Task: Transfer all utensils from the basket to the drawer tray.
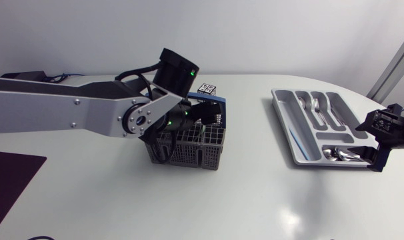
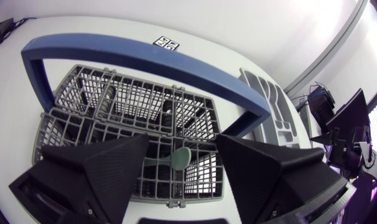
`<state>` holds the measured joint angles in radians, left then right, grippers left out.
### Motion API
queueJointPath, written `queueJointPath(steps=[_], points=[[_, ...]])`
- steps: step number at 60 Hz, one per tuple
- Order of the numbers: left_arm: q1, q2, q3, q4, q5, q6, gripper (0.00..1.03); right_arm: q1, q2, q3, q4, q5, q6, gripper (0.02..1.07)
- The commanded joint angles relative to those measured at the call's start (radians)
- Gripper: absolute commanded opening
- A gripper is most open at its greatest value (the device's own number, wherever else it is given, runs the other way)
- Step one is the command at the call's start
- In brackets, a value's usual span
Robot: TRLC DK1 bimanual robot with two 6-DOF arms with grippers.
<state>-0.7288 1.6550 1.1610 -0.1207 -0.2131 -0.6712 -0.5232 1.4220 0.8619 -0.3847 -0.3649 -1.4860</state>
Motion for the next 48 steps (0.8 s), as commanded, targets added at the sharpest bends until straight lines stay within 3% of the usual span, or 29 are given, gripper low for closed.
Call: queueJointPath(steps=[1, 13, 48], points=[[0.008, 0.023, 0.037, 0.015, 0.004, 0.042, 0.58, 0.02, -0.055, -0.054, -0.028, -0.016, 0.024, 0.89], [0.003, 0.049, 0.051, -0.013, 0.006, 0.13, 0.58, 0.065, -0.153, -0.11, -0.075, -0.034, 0.038, 0.89], [-0.009, 0.104, 0.085, -0.091, 0.011, 0.191, 0.58, 0.16, -0.29, -0.199, -0.125, -0.039, 0.079, 0.89]])
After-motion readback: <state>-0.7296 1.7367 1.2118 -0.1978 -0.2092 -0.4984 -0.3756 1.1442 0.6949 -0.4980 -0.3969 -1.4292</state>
